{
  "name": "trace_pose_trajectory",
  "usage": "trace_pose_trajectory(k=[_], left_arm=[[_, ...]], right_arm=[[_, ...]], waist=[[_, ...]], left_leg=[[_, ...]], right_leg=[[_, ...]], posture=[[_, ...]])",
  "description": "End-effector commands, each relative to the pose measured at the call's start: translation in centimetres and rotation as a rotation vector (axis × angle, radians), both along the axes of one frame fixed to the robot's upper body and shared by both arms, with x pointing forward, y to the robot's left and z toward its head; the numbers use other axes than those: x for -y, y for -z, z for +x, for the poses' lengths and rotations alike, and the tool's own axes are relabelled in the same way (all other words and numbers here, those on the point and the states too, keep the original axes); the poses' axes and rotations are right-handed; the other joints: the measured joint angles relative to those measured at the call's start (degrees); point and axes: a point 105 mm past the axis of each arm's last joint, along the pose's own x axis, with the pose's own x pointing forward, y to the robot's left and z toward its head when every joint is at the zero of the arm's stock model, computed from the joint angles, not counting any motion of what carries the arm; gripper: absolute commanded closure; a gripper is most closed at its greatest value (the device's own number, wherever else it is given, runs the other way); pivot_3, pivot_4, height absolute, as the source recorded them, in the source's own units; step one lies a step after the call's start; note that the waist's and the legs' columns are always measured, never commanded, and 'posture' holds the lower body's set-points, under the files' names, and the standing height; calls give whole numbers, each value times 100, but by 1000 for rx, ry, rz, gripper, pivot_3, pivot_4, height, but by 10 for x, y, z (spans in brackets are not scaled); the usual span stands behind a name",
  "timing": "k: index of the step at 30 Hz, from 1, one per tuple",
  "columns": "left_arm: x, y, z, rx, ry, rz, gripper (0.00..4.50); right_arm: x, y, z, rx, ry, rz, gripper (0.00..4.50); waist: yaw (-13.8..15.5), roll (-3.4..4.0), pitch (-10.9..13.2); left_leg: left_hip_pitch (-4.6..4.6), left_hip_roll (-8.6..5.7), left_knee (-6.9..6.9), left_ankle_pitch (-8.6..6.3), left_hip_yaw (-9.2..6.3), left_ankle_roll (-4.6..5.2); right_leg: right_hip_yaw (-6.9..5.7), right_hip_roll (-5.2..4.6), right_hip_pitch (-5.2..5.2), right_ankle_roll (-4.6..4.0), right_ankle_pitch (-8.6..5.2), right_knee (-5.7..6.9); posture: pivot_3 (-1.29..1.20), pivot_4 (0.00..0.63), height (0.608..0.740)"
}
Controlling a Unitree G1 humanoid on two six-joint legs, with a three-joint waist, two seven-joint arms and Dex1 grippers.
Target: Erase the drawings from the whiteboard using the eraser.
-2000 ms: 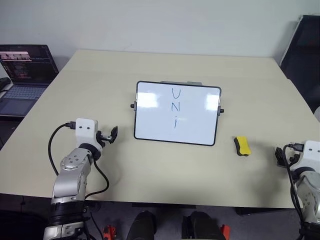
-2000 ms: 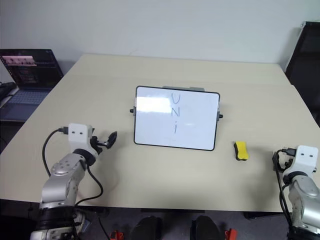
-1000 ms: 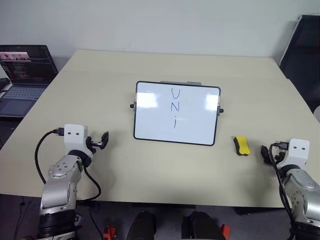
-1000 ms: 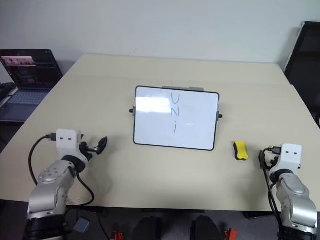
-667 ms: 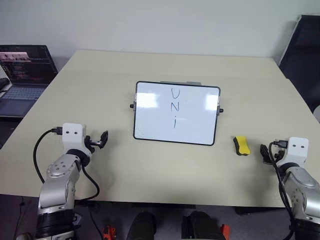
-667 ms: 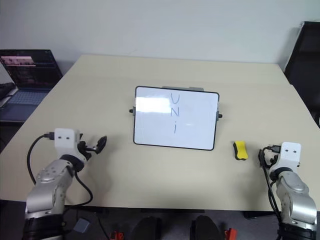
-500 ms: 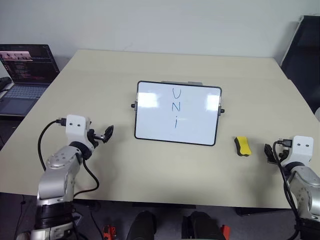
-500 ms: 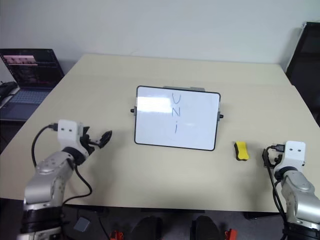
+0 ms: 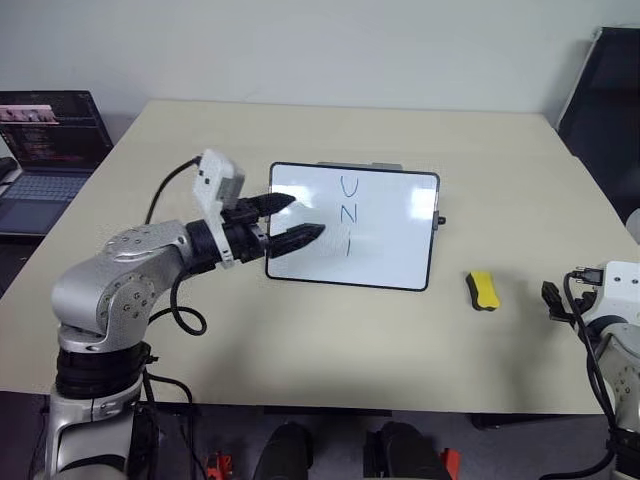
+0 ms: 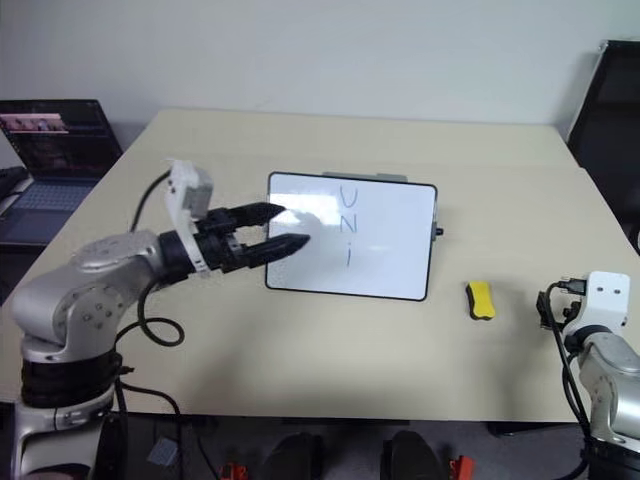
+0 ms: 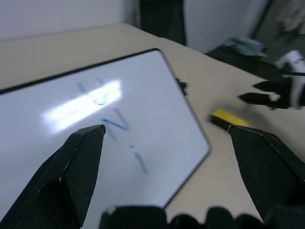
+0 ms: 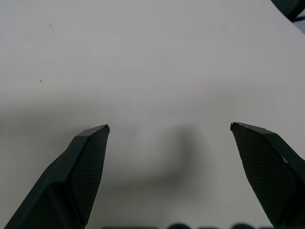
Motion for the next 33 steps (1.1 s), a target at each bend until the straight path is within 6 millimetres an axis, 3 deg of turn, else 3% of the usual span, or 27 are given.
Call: trace_pose_trajectory(k=[1, 8, 13, 21, 30, 33], left_arm=[[11, 2, -15, -26, 163, 17, 1], [8, 35, -37, -187, 399, 104, 1], [1, 58, -27, -100, 396, 216, 1], [0, 60, 2, 136, 362, 310, 1], [5, 60, 7, 197, 346, 299, 1], [4, 60, 7, 192, 339, 298, 1]], right_arm=[[4, -29, 2, 69, 24, -19, 26], [2, -46, 12, 55, 36, 6, 26], [-10, -52, 18, 39, 42, 97, 26], [-59, -62, 26, -105, -82, 231, 26], [-105, -58, 38, -127, -237, 334, 26], [-110, -56, 32, -174, -309, 253, 26]], waist=[[0, 4, 2], [10, 10, 6], [24, 14, 13], [24, 20, 15], [22, 21, 15], [19, 24, 17]], left_leg=[[1, 0, 0, 0, 2, 0], [0, -3, 0, 0, 5, 0], [-3, -3, -2, 0, 5, 1], [-41, -3, 0, 1, 10, 3], [-113, 0, 10, 1, 2, 4], [-113, -1, 16, 1, 3, 5]], right_leg=[[2, 1, 0, 0, 0, 0], [3, 9, -3, -2, -1, 1], [4, 7, -6, -5, -3, 0], [10, 4, -56, -7, -2, 12], [0, -6, -117, -7, -2, 12], [0, -5, -117, -7, -2, 16]], posture=[[0, 150, 740], [0, 150, 740], [0, 150, 740], [0, 150, 740], [0, 150, 740], [0, 150, 740]])
